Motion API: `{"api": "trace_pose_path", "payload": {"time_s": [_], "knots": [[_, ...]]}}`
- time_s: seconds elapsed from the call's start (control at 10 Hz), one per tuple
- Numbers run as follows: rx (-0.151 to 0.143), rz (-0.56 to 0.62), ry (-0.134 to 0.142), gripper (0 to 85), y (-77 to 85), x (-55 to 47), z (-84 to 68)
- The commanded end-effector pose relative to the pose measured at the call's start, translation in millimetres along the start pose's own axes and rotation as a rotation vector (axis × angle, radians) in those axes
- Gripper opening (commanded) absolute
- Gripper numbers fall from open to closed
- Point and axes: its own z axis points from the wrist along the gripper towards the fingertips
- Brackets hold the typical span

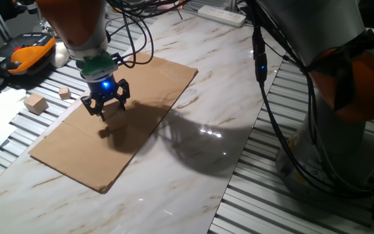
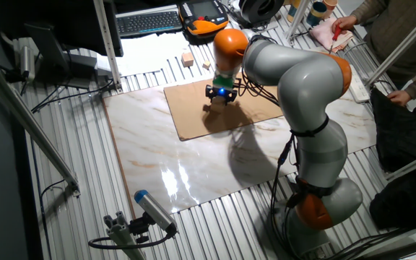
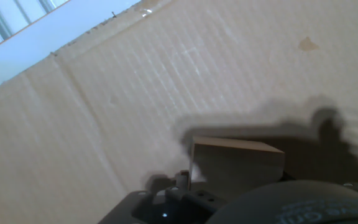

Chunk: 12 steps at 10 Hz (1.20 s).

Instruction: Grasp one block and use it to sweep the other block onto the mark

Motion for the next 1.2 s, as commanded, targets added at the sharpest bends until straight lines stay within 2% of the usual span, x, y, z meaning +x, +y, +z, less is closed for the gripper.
{"api": "trace_pose_path", "payload": {"time_s": [0.0, 0.2, 0.5, 1.1], "knots": [[-0.001, -0.004, 0.001, 0.0, -2.1, -1.8, -0.4], [-0.004, -0.021, 0.003, 0.0, -10.1, -7.4, -1.0], [-0.001, -0.030, -0.003, 0.0, -16.6, -9.9, 2.3], [-0.005, -0.079, -0.002, 0.0, -41.9, -29.5, 0.0]]}}
